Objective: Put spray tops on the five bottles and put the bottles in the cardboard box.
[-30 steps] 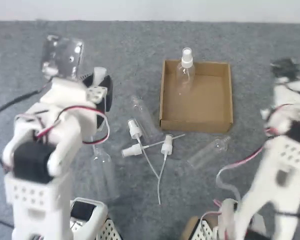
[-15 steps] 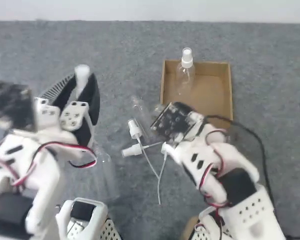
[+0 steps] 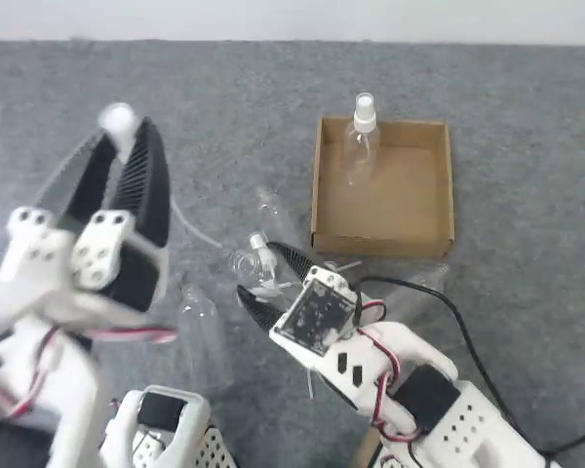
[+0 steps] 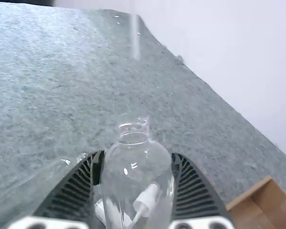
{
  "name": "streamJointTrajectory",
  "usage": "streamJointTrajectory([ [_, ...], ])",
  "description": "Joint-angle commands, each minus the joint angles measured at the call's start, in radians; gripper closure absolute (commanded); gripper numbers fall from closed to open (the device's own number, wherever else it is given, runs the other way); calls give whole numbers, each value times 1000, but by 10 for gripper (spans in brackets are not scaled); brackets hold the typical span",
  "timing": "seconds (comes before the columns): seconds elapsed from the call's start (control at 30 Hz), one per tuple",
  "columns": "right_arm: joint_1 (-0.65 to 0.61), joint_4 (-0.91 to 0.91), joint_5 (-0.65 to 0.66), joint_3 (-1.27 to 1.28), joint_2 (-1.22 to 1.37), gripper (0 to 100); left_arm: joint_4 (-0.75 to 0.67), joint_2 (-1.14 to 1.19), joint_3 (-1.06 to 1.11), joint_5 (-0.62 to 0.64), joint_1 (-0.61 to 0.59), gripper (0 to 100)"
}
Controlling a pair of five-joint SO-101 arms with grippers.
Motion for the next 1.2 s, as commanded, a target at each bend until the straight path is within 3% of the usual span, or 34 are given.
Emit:
streamJointTrajectory([
  [0.0, -10, -27, -15, 0, -71, 992, -84, -5, 88, 15, 5, 949],
  [0.37, -7, -27, -15, 28, -77, 992, -91, -5, 111, 49, 8, 949],
  [0.6, -7, -27, -14, 49, -77, 992, 28, -5, 27, 48, 5, 949],
  [0.97, -7, -27, -14, 48, -77, 992, 25, -5, 120, 51, 9, 949],
  [1.17, -7, -27, -14, 48, -84, 992, -51, -5, 213, 51, 97, 949],
])
